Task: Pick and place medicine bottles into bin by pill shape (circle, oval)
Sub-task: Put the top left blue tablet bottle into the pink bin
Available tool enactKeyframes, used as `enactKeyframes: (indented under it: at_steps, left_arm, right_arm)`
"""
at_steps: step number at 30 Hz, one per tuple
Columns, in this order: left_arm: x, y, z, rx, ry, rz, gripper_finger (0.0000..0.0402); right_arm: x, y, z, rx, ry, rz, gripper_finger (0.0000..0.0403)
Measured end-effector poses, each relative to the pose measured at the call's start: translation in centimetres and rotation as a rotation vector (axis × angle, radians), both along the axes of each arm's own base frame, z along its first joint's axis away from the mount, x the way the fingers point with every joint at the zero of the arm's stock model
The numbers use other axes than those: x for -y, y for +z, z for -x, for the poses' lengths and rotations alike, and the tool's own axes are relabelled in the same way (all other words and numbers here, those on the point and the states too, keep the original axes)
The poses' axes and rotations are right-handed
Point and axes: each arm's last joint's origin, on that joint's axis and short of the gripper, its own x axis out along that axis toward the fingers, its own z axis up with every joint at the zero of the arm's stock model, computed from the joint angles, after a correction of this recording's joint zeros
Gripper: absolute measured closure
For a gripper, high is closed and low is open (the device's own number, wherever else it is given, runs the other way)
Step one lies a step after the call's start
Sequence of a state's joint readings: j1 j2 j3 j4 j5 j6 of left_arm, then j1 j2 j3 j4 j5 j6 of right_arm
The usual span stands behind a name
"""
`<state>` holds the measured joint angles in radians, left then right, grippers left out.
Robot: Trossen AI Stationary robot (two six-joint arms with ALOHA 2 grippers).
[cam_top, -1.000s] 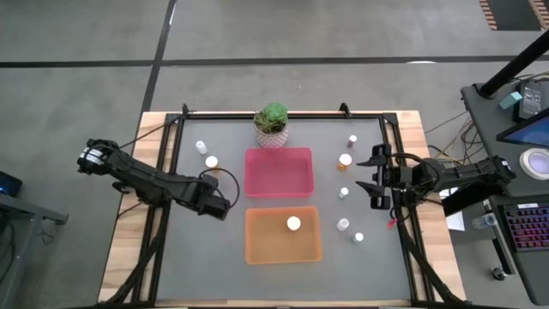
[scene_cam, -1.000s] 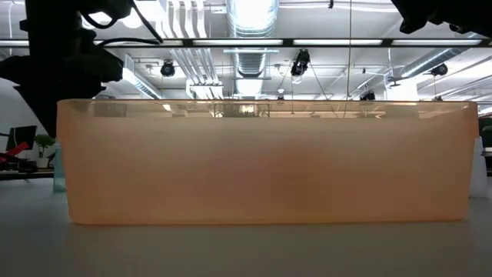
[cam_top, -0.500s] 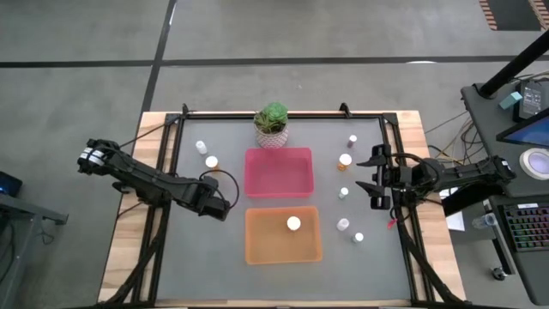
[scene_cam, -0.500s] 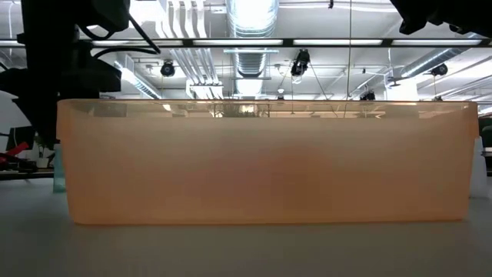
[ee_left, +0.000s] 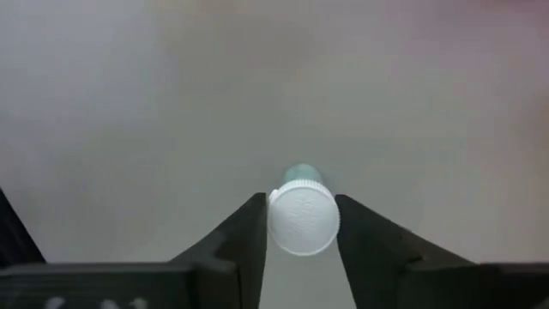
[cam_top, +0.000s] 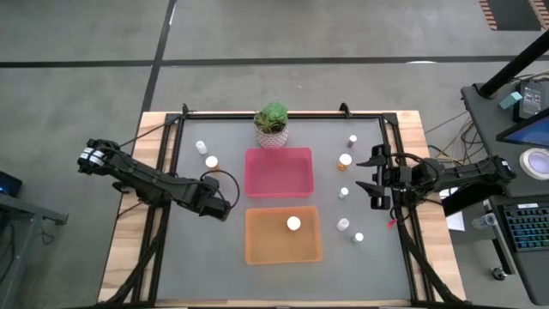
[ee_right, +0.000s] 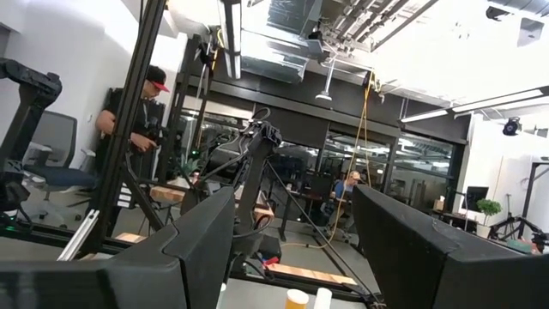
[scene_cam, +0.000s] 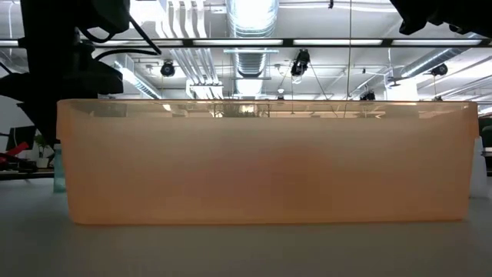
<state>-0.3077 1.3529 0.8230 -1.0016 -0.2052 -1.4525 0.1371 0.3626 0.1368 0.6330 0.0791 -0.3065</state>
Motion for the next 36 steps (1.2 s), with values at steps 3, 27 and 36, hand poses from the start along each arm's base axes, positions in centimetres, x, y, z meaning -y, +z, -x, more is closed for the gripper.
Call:
enactKeyframes:
  at_steps: [3,27,36]
  left_arm:
    - [0.0,0.0,0.0,0.000,-0.001,-0.002,0.0308]
    - [-0.8,8.6,-3.3,0.003,-0.181,-0.007,0.0306]
    - [-0.7,11.6,-8.0,-0.059,-0.374,-0.033,0.0306]
  right_arm:
    - [0.0,0.0,0.0,0.000,0.000,0.000,0.0174]
    - [0.0,0.0,0.0,-0.001,-0.002,0.004,0.0174]
    - [0.0,0.0,0.0,0.000,-0.002,0.003,0.0174]
